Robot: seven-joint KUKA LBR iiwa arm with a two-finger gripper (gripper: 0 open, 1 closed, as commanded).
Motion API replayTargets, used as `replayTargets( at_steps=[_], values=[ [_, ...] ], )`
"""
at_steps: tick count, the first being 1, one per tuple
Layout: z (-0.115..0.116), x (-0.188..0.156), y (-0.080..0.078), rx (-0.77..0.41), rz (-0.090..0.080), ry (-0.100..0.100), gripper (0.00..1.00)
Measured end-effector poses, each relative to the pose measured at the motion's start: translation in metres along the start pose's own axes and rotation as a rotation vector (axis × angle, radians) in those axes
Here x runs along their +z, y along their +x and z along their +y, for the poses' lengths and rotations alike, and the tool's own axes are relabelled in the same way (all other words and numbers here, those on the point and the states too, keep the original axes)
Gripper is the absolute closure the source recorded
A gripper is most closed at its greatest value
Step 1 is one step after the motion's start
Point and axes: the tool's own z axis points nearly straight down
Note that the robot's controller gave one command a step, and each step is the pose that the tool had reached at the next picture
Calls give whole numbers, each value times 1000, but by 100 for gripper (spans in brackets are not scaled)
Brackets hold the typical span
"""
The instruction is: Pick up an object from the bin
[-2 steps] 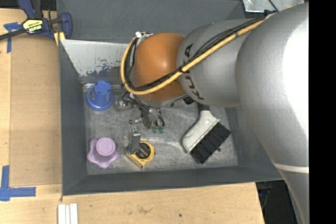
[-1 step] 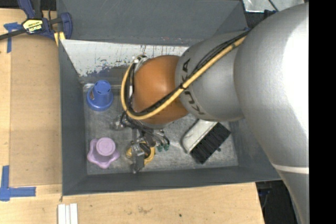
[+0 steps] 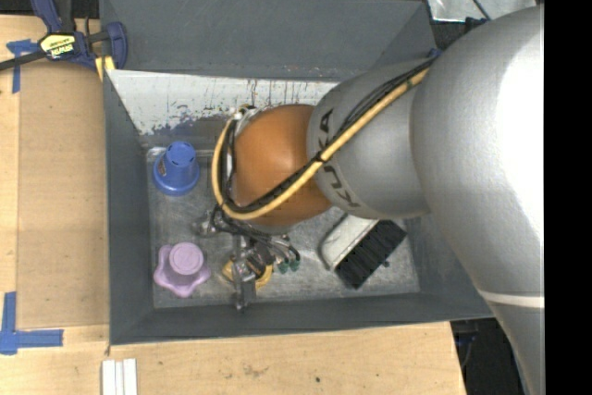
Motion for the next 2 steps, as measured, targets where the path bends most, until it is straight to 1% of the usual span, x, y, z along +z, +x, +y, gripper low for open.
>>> replayTargets(
  at_steps=[1,2],
  values=[
    [-9,-57,-26,-116,1,-1,0],
    [-35,-71,-5,-204,-16,3,0]
  ],
)
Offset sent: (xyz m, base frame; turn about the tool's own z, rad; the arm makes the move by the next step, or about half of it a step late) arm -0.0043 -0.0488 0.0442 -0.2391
